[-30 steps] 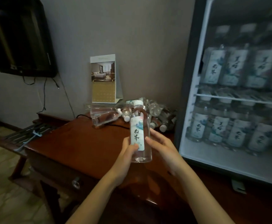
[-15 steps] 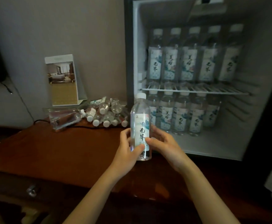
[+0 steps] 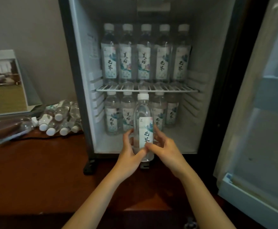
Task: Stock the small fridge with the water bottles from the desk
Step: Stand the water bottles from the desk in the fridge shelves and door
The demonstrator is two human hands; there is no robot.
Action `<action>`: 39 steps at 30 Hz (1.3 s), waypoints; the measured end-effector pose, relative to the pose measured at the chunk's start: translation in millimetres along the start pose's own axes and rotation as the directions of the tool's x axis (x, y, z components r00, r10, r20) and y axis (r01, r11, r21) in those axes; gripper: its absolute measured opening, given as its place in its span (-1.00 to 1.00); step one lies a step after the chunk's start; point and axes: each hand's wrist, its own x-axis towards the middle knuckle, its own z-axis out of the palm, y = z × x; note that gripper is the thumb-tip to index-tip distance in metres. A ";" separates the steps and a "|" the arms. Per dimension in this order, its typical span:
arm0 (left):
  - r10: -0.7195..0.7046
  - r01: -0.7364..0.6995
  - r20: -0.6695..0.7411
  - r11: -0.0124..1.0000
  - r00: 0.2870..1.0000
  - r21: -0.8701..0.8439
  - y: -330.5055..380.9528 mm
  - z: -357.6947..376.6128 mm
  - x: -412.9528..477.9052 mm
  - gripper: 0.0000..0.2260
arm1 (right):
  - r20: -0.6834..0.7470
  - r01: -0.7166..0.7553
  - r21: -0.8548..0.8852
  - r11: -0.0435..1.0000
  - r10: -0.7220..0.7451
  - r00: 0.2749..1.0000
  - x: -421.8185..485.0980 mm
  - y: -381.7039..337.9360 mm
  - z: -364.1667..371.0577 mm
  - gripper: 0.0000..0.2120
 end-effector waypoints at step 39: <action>0.104 -0.223 0.287 0.879 0.952 0.421 -44.7 45.2 99.5 -0.42 | -0.677 -0.191 -0.579 0.792 -0.337 0.655 56.6 57.9 -43.8 -0.60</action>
